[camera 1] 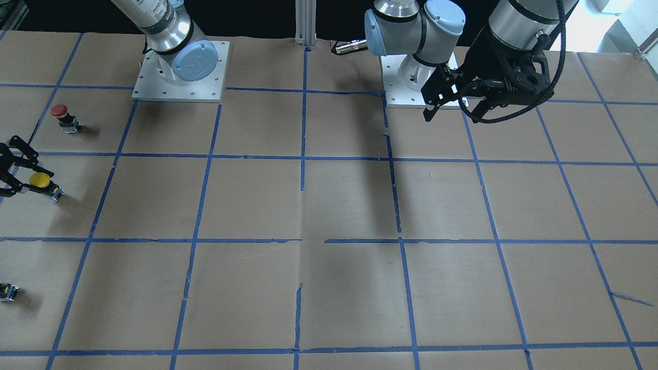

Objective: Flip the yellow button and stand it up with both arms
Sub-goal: 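Set the button upright on the table and open the right gripper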

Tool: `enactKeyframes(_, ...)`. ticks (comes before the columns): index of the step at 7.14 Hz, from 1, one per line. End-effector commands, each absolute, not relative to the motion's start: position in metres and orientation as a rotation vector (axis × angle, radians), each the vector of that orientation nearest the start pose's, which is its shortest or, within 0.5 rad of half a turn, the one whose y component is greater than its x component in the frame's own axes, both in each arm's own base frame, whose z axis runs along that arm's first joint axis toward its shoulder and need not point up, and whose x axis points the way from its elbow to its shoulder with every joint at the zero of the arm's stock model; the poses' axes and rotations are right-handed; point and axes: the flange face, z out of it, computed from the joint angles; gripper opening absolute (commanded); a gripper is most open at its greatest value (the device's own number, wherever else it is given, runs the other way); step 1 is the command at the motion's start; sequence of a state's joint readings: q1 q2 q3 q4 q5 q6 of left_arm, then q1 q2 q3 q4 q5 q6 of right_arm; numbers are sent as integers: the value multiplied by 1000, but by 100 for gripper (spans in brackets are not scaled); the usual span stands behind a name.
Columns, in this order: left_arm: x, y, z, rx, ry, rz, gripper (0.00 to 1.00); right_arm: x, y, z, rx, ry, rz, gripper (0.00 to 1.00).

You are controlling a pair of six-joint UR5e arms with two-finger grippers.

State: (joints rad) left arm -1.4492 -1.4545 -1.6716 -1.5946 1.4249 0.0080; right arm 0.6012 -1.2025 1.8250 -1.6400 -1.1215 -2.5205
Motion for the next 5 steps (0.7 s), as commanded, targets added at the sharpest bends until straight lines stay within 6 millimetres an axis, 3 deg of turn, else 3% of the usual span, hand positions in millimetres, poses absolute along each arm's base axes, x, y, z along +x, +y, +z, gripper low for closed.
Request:
enactKeyframes(1, -92, -455, 491, -190, 3282, -1, 100, -324, -429, 200, -1669, 1970, -709, 53)
enactKeyframes(2, -92, -455, 491, -190, 3282, -1, 100, -324, -429, 200, -1667, 1971, -709, 66)
enactKeyframes(3, -92, -455, 491, -190, 3281, -3, 100, -324, -429, 200, -1658, 1977, -706, 87)
enactKeyframes(5, -92, -455, 492, -190, 3282, -6, 100, -326, -429, 212, -1670, 1997, -704, 95)
